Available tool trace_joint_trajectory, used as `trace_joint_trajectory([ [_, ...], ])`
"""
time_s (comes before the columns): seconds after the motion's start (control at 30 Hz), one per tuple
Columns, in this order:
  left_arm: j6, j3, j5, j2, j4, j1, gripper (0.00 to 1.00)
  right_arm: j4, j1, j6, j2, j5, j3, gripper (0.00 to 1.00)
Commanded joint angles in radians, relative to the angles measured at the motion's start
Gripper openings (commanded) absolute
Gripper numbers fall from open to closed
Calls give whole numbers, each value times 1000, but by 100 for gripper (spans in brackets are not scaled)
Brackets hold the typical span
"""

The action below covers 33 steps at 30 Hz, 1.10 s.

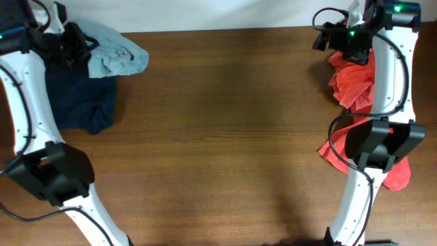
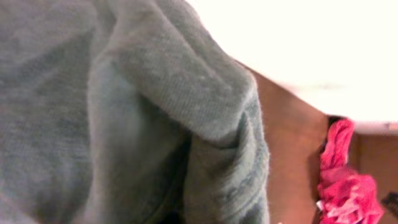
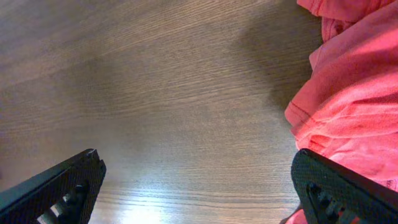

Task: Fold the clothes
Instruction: 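Carry the blue bundle left and place it on the navy garment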

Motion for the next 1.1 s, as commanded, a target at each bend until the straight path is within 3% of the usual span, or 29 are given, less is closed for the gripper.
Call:
trace_joint_trajectory([
  [0.0,-93,14,29,-27,19,69,1,-9,6,-15,-12,-13,3,99],
  [0.2,-143,14,32,-27,84,177,1,-12,6,-14,-12,-13,3,98],
  [0.57,-266,0,5,19,294,214,1,-43,6,-14,-12,-12,3,98],
  [0.93,-265,0,5,202,282,216,1,-62,6,-15,-12,-12,3,98],
  [1.07,-263,0,6,272,171,213,1,-60,6,-14,-12,-13,3,98],
])
